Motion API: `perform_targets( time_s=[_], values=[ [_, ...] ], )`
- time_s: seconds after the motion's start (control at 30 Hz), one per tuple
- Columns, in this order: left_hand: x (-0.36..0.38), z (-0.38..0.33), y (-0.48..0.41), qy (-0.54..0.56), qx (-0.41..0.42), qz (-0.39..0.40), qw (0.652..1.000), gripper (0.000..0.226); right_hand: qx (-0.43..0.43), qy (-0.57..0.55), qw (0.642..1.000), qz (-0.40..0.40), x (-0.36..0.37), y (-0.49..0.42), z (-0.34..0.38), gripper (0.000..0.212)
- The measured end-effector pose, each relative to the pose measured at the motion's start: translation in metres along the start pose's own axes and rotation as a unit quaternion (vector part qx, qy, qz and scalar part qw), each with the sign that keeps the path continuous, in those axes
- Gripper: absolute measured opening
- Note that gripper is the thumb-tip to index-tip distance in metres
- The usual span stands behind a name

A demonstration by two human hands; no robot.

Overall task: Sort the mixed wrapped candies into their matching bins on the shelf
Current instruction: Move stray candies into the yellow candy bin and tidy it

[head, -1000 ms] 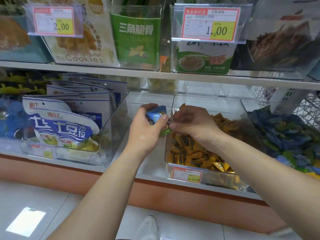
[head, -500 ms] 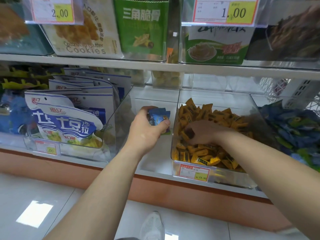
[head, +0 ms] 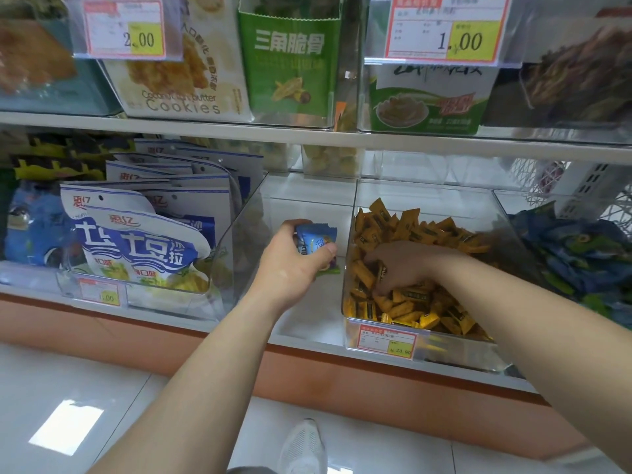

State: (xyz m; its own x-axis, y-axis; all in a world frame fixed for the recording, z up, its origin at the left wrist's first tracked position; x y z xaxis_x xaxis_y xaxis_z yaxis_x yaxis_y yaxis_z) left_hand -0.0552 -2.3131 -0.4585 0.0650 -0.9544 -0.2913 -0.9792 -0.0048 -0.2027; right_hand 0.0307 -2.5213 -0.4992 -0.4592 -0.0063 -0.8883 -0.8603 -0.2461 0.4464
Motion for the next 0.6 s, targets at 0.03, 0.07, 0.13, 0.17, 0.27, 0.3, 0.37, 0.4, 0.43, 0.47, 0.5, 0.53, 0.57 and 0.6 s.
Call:
perform_targets(
  time_s=[0.03, 0.07, 0.13, 0.17, 0.27, 0.3, 0.37, 0.4, 0.43, 0.47, 0.5, 0.53, 0.57, 0.6],
  values=[
    [0.000, -0.001, 0.000, -0.001, 0.002, -0.001, 1.000, 0.050, -0.004, -0.027, 1.000, -0.003, -0.002, 0.006, -0.004, 0.065],
    [0.000, -0.002, 0.000, 0.000, 0.003, -0.001, 1.000, 0.049, -0.004, -0.048, 0.999, 0.001, -0.004, 0.012, -0.007, 0.069],
    [0.001, -0.004, 0.001, 0.003, 0.005, -0.001, 1.000, 0.048, 0.002, -0.055, 0.998, 0.012, -0.007, 0.024, -0.011, 0.068],
    [0.002, -0.006, 0.001, 0.003, 0.005, 0.000, 1.000, 0.047, 0.005, -0.039, 0.999, 0.014, -0.009, 0.029, -0.012, 0.065],
    [0.006, -0.011, 0.003, -0.003, 0.012, 0.001, 1.000, 0.045, 0.002, -0.013, 1.000, 0.016, -0.011, 0.041, -0.012, 0.048],
    [0.007, -0.013, 0.003, -0.004, 0.016, -0.002, 1.000, 0.045, -0.001, -0.016, 1.000, 0.015, -0.012, 0.045, -0.013, 0.042],
    [0.009, -0.016, 0.004, -0.004, 0.024, -0.014, 1.000, 0.043, -0.011, -0.027, 1.000, 0.009, -0.015, 0.053, -0.015, 0.032],
    [0.010, -0.018, 0.004, -0.004, 0.030, -0.024, 0.999, 0.042, -0.015, -0.034, 0.999, 0.005, -0.017, 0.057, -0.017, 0.029],
    [0.010, -0.020, 0.004, -0.001, 0.037, -0.037, 0.999, 0.040, -0.017, -0.041, 0.999, 0.000, -0.019, 0.062, -0.019, 0.028],
    [0.011, -0.023, 0.004, 0.004, 0.047, -0.052, 0.998, 0.037, -0.016, -0.044, 0.999, -0.007, -0.020, 0.067, -0.022, 0.029],
    [0.012, -0.026, 0.004, 0.011, 0.058, -0.068, 0.996, 0.036, -0.015, -0.045, 0.999, -0.016, -0.022, 0.072, -0.025, 0.030],
    [0.013, -0.030, 0.005, 0.017, 0.069, -0.080, 0.994, 0.035, -0.016, -0.048, 0.998, -0.028, -0.023, 0.076, -0.028, 0.029],
    [0.015, -0.034, 0.005, 0.023, 0.079, -0.087, 0.993, 0.036, -0.021, -0.055, 0.997, -0.041, -0.024, 0.081, -0.032, 0.028],
    [0.019, -0.038, 0.006, 0.029, 0.086, -0.087, 0.992, 0.037, -0.027, -0.067, 0.996, -0.057, -0.025, 0.086, -0.036, 0.027]
  ],
)
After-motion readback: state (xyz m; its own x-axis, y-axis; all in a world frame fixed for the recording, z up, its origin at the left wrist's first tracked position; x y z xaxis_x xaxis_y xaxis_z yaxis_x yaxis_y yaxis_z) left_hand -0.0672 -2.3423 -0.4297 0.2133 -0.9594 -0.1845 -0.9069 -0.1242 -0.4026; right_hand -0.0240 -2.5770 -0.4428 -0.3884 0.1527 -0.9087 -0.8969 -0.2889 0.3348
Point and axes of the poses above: each hand's wrist, its own y-axis away from the middle knuckle, its own x-axis out of the palm, z = x × y, the point moved 2 cm from there along -y, towards the middle knuckle, and after that the axes turned 9 degrees about x, right-handed, at the moved point
